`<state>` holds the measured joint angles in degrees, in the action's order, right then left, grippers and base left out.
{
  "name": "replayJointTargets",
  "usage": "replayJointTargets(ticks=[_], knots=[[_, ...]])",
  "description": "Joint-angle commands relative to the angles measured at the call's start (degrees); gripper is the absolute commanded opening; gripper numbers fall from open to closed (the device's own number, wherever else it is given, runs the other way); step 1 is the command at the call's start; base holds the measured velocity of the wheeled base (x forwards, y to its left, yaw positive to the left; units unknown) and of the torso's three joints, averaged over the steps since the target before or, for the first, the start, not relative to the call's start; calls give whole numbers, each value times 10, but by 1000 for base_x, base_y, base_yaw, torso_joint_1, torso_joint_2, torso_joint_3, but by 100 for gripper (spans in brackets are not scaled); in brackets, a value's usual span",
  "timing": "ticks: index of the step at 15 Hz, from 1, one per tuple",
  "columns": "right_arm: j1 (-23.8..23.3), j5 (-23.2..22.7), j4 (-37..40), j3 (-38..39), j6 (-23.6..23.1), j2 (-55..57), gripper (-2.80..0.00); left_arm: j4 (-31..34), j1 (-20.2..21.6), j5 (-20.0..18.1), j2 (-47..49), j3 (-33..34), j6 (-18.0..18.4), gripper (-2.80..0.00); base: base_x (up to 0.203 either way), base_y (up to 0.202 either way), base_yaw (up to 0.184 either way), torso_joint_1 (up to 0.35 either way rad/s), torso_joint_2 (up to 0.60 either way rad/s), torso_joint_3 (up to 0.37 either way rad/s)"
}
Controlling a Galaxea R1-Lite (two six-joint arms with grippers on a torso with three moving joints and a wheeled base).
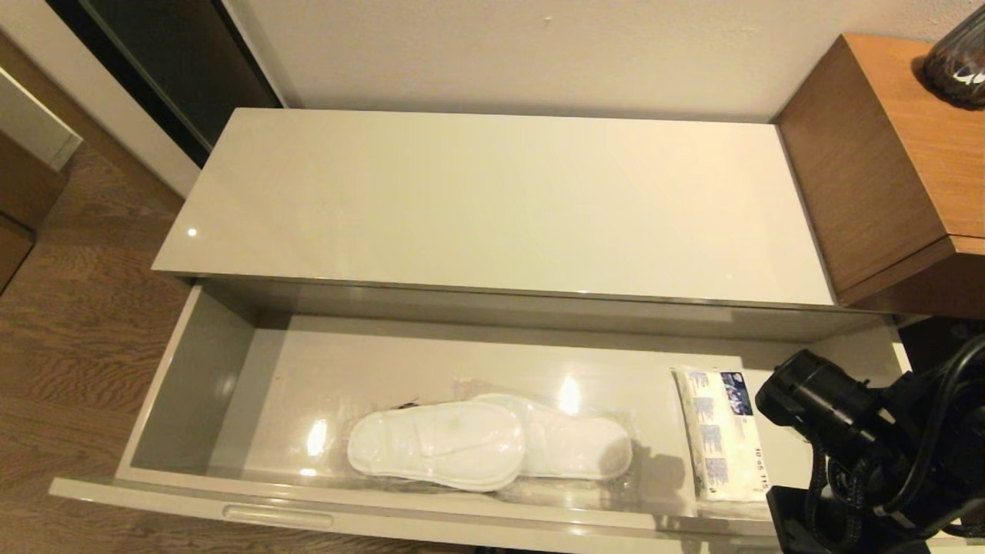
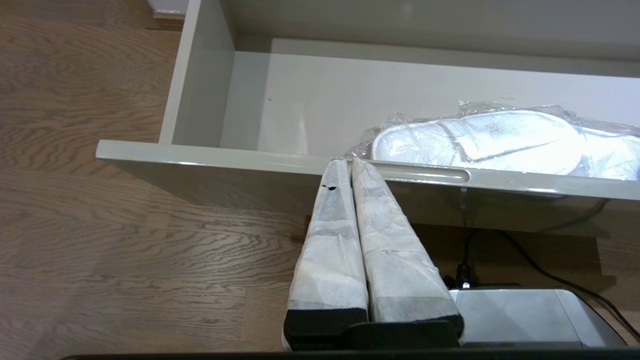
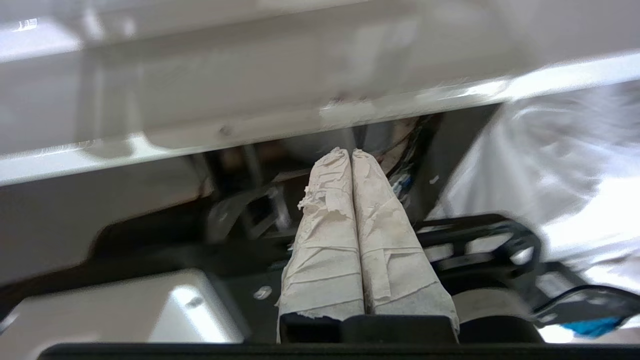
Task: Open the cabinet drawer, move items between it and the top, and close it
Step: Open the drawer, then take out the tissue from the drawer
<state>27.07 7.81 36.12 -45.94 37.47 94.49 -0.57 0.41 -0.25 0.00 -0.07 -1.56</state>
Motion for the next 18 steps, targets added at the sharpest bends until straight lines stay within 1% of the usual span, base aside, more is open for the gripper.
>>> replayJointTargets(ticks=[1,3,5,8,11,13,15,16,18], knots=[[-10,16,6,-2,-8,25,-280,0,0,0,0,0,0,-280,0,0,0,0,0,0],[-36,23,0,-4,-27,62,-280,0,0,0,0,0,0,-280,0,0,0,0,0,0],[-63,44,-18,-29,-45,110,-280,0,0,0,0,0,0,-280,0,0,0,0,0,0],[-95,91,-30,-104,-71,163,-280,0,0,0,0,0,0,-280,0,0,0,0,0,0],[-105,104,-28,-169,-87,172,-280,0,0,0,0,0,0,-280,0,0,0,0,0,0],[-106,108,-32,-173,-86,182,-280,0,0,0,0,0,0,-280,0,0,0,0,0,0],[-107,135,-34,-171,-88,186,-280,0,0,0,0,0,0,-280,0,0,0,0,0,0],[-107,157,-35,-173,-91,185,-280,0,0,0,0,0,0,-280,0,0,0,0,0,0],[-107,173,-76,-169,-112,180,-280,0,0,0,0,0,0,-280,0,0,0,0,0,0]])
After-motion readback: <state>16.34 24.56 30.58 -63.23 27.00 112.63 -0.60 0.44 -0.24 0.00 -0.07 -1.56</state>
